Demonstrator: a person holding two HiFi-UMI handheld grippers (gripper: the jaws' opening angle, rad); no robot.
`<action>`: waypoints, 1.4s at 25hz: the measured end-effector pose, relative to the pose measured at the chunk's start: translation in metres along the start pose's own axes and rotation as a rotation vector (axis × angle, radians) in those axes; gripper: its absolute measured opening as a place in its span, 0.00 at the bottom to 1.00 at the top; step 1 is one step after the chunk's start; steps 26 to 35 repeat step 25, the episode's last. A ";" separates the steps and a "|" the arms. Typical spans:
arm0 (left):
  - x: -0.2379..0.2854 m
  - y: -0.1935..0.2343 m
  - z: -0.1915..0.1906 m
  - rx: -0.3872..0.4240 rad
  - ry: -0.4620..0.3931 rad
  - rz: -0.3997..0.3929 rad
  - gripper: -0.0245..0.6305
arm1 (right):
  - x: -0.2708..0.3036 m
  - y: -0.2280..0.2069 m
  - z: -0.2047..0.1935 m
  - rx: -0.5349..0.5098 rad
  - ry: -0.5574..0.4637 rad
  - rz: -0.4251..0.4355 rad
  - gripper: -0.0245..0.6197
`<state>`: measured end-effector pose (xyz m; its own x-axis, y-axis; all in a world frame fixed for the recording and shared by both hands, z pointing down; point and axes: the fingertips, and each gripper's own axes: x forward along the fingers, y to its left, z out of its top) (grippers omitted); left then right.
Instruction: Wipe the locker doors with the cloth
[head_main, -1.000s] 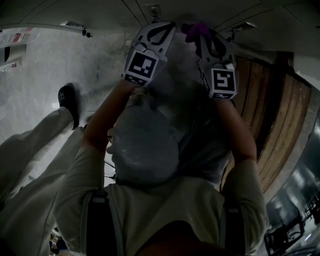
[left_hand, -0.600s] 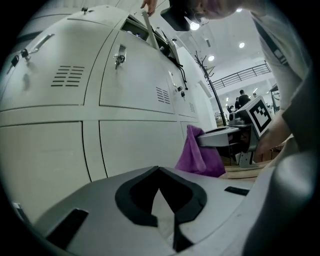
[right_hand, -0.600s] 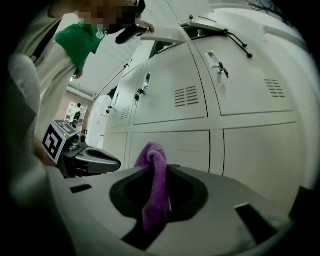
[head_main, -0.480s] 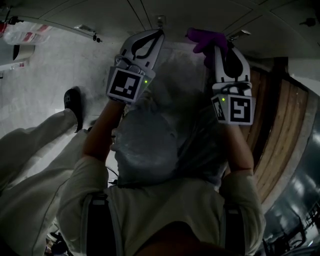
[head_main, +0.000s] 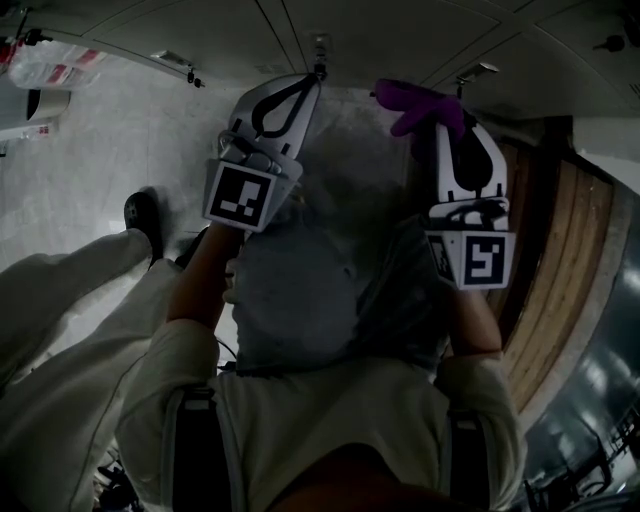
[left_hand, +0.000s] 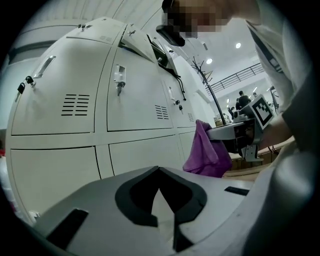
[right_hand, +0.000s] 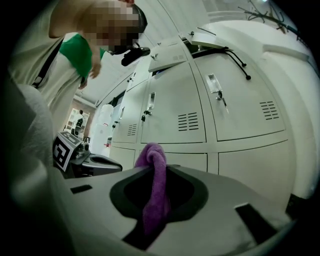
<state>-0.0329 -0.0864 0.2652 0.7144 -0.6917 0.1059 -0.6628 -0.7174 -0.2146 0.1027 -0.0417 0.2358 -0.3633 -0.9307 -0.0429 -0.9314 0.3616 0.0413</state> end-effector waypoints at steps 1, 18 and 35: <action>0.000 0.000 0.000 0.000 0.000 0.000 0.04 | -0.001 0.002 0.001 0.005 -0.003 0.004 0.12; 0.001 -0.002 -0.002 -0.011 -0.002 -0.002 0.04 | -0.010 0.008 0.004 0.022 -0.002 0.013 0.12; 0.002 -0.003 -0.003 -0.012 0.001 0.001 0.04 | -0.013 0.006 0.003 0.024 0.003 0.011 0.12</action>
